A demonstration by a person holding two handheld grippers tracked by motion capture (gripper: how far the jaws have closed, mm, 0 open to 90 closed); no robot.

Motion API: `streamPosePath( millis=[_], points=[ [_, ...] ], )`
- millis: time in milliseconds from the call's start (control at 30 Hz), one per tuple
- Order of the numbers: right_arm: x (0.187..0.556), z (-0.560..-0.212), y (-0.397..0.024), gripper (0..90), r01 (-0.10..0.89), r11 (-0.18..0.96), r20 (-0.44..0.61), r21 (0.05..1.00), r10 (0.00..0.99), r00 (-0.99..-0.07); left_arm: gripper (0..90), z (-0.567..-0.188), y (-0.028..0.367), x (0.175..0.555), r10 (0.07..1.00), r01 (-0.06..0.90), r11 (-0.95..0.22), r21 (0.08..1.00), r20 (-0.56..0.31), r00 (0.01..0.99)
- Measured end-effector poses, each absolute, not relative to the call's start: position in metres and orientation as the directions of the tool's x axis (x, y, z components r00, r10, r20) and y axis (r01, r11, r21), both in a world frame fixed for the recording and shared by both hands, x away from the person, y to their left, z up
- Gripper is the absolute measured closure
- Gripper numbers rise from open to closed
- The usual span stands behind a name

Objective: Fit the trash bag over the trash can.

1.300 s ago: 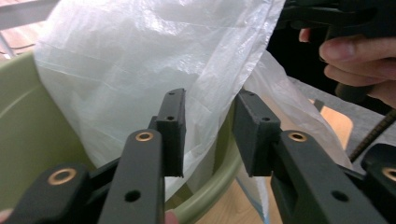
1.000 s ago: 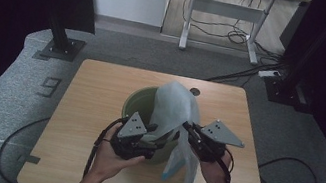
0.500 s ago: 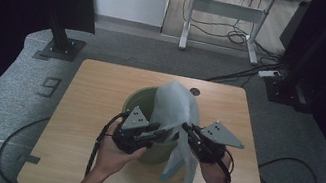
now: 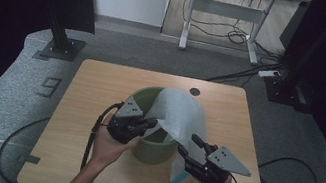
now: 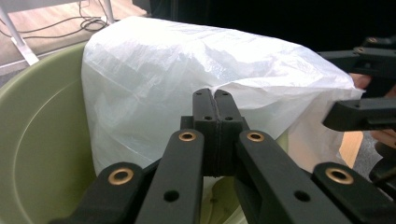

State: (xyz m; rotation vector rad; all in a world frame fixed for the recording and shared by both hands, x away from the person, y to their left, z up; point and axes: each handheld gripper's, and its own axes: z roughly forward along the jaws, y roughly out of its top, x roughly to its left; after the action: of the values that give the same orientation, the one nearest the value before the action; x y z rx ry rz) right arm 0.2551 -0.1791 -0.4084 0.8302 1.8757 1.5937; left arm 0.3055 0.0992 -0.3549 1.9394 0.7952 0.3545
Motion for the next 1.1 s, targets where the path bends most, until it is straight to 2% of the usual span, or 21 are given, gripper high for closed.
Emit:
streamPosePath(
  millis=[200, 400, 633, 700, 833, 967, 1067, 1100],
  points=[
    [0.243, -0.432, -0.188, 34.2, 0.119, 0.126, -0.022, 0.985, 0.769, -0.639, 89.9, -0.356, 0.106, 0.309, 0.680, 0.388, -0.298, 0.872, -0.091, 0.727],
    [0.239, -0.467, -0.181, 27.1, 0.186, 0.155, -0.006, 0.970, 0.783, -0.623, 89.8, -0.357, 0.106, 0.312, 0.677, 0.399, -0.294, 0.868, -0.105, 0.728],
    [0.253, -0.493, -0.171, 25.9, 0.250, 0.173, -0.002, 0.953, 0.824, -0.567, 89.8, -0.357, 0.107, 0.313, 0.679, 0.403, -0.291, 0.867, -0.109, 0.726],
    [0.257, -0.496, -0.170, 28.7, 0.258, 0.169, 0.003, 0.951, 0.831, -0.556, 89.8, -0.357, 0.108, 0.313, 0.679, 0.404, -0.288, 0.868, -0.112, 0.726],
    [0.267, -0.499, -0.170, 51.6, 0.286, 0.155, 0.038, 0.946, 0.821, -0.570, 89.8, -0.358, 0.108, 0.314, 0.672, 0.405, -0.289, 0.867, -0.118, 0.731],
    [0.271, -0.496, -0.174, 75.2, 0.274, 0.149, 0.027, 0.950, 0.835, -0.549, 89.8, -0.360, 0.108, 0.314, 0.668, 0.406, -0.293, 0.865, -0.118, 0.735],
    [0.272, -0.487, -0.184, 87.8, 0.239, 0.150, 0.006, 0.959, 0.836, -0.548, 89.9, -0.361, 0.110, 0.316, 0.665, 0.411, -0.292, 0.863, -0.125, 0.736],
    [0.272, -0.487, -0.184, 87.8, 0.239, 0.150, 0.006, 0.959, 0.836, -0.548, 89.9, -0.361, 0.110, 0.316, 0.665, 0.411, -0.292, 0.863, -0.125, 0.736]
  ],
)
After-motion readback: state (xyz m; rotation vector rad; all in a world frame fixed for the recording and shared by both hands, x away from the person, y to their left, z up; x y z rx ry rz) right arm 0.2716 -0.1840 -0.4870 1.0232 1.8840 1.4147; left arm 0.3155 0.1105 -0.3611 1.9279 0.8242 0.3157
